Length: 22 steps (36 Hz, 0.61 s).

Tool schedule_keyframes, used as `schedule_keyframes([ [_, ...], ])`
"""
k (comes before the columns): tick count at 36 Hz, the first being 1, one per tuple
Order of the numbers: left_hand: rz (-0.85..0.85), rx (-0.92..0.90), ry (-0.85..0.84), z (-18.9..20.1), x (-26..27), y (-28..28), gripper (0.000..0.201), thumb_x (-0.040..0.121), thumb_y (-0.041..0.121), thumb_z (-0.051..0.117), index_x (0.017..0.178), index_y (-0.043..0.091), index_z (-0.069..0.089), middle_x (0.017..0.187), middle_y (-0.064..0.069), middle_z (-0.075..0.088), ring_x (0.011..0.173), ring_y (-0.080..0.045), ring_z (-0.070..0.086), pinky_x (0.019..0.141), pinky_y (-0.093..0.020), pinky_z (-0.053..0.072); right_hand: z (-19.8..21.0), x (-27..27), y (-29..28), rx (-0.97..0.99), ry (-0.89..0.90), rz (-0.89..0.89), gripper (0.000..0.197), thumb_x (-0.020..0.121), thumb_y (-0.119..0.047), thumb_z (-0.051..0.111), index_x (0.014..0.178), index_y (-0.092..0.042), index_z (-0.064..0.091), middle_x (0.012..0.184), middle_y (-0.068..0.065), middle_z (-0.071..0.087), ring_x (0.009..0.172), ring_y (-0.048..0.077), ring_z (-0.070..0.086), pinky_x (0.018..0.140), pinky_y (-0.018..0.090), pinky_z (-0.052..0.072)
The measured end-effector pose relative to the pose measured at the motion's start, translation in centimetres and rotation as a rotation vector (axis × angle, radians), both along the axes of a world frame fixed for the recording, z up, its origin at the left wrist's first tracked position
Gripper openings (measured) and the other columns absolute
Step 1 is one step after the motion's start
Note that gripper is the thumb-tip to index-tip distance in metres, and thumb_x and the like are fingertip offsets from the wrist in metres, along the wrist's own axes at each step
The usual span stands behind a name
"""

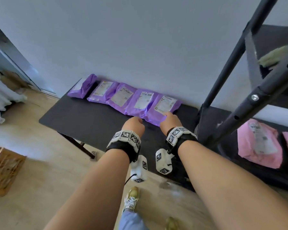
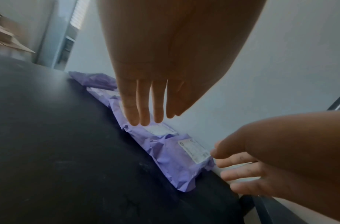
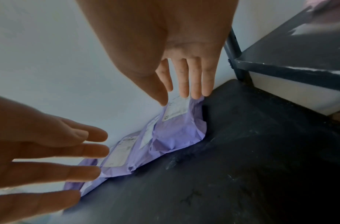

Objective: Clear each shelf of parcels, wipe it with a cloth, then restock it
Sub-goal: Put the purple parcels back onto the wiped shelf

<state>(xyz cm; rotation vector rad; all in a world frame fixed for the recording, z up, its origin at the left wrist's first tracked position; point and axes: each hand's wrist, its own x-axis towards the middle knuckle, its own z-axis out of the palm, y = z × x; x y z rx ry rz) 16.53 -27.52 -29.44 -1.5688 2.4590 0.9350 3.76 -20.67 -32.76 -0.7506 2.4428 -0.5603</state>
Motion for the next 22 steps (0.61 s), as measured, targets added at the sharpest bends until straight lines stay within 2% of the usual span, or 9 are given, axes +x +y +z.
schedule_keyframes([
  [2, -0.065, 0.016, -0.005, -0.8, -1.3, -2.0, 0.033, 0.091, 0.010, 0.044, 0.121, 0.012, 0.059, 0.124, -0.011, 0.061, 0.113, -0.030, 0.056, 0.091, -0.032, 0.042, -1.0, -0.8, -1.2, 0.014, -0.006, -0.070, 0.042, 0.090, -0.010, 0.044, 0.132, -0.009, 0.047, 0.128, 0.020, 0.052, 0.117, 0.037, 0.053, 0.090, 0.036, 0.044],
  [4, -0.124, 0.062, -0.005, -1.6, -2.5, -3.8, 0.036, 0.093, 0.009, 0.043, 0.127, 0.013, 0.055, 0.130, -0.010, 0.057, 0.117, -0.029, 0.054, 0.094, -0.032, 0.041, -1.8, -1.5, -2.2, 0.025, -0.025, -0.150, 0.038, 0.089, -0.011, 0.045, 0.126, -0.009, 0.049, 0.123, 0.018, 0.056, 0.113, 0.036, 0.055, 0.087, 0.036, 0.045],
  [6, -0.164, 0.095, 0.006, -2.4, -3.7, -5.5, 0.041, 0.096, 0.010, 0.041, 0.136, 0.014, 0.048, 0.137, -0.009, 0.053, 0.123, -0.027, 0.050, 0.100, -0.031, 0.038, -2.5, -2.1, -3.2, 0.029, -0.046, -0.222, 0.038, 0.086, -0.011, 0.046, 0.124, -0.010, 0.050, 0.121, 0.015, 0.058, 0.111, 0.035, 0.057, 0.087, 0.037, 0.047],
  [11, -0.205, 0.177, 0.057, -4.8, -6.1, -8.9, 0.049, 0.093, 0.007, 0.042, 0.141, 0.017, 0.042, 0.139, -0.007, 0.051, 0.123, -0.026, 0.051, 0.097, -0.030, 0.040, -4.6, -2.9, -4.8, 0.054, -0.101, -0.352, 0.036, 0.091, -0.018, 0.050, 0.126, -0.011, 0.051, 0.126, 0.014, 0.058, 0.115, 0.033, 0.056, 0.090, 0.035, 0.044],
  [14, -0.246, 0.204, 0.097, -6.1, -7.1, -9.9, 0.049, 0.091, 0.008, 0.045, 0.139, 0.017, 0.045, 0.135, -0.006, 0.054, 0.121, -0.026, 0.052, 0.099, -0.030, 0.041, -5.8, -3.0, -5.2, 0.053, -0.158, -0.422, 0.045, 0.093, -0.023, 0.053, 0.134, -0.007, 0.047, 0.134, 0.014, 0.054, 0.120, 0.032, 0.053, 0.091, 0.033, 0.042],
  [18, -0.302, 0.209, 0.099, -7.9, -8.2, -10.5, 0.041, 0.093, 0.014, 0.048, 0.133, 0.013, 0.052, 0.128, -0.008, 0.059, 0.116, -0.026, 0.055, 0.098, -0.029, 0.041, -6.8, -2.8, -5.7, 0.036, -0.221, -0.472, 0.029, 0.089, -0.028, 0.056, 0.110, -0.008, 0.063, 0.112, 0.012, 0.065, 0.089, 0.026, 0.058, 0.073, 0.028, 0.040],
  [20, -0.320, 0.183, 0.095, -8.5, -8.5, -10.7, 0.034, 0.093, 0.018, 0.049, 0.126, 0.011, 0.058, 0.121, -0.009, 0.063, 0.112, -0.027, 0.056, 0.092, -0.028, 0.041, -7.0, -2.6, -5.8, 0.035, -0.244, -0.505, 0.025, 0.087, -0.027, 0.059, 0.104, -0.009, 0.065, 0.104, 0.010, 0.066, 0.084, 0.024, 0.060, 0.071, 0.029, 0.043],
  [22, -0.340, 0.176, 0.081, -8.8, -8.7, -10.9, 0.029, 0.093, 0.022, 0.051, 0.116, 0.009, 0.063, 0.111, -0.010, 0.066, 0.105, -0.029, 0.059, 0.083, -0.027, 0.041, -6.9, -2.5, -5.7, 0.035, -0.260, -0.543, 0.026, 0.085, -0.026, 0.063, 0.105, -0.010, 0.064, 0.103, 0.008, 0.066, 0.087, 0.024, 0.062, 0.075, 0.031, 0.049],
])
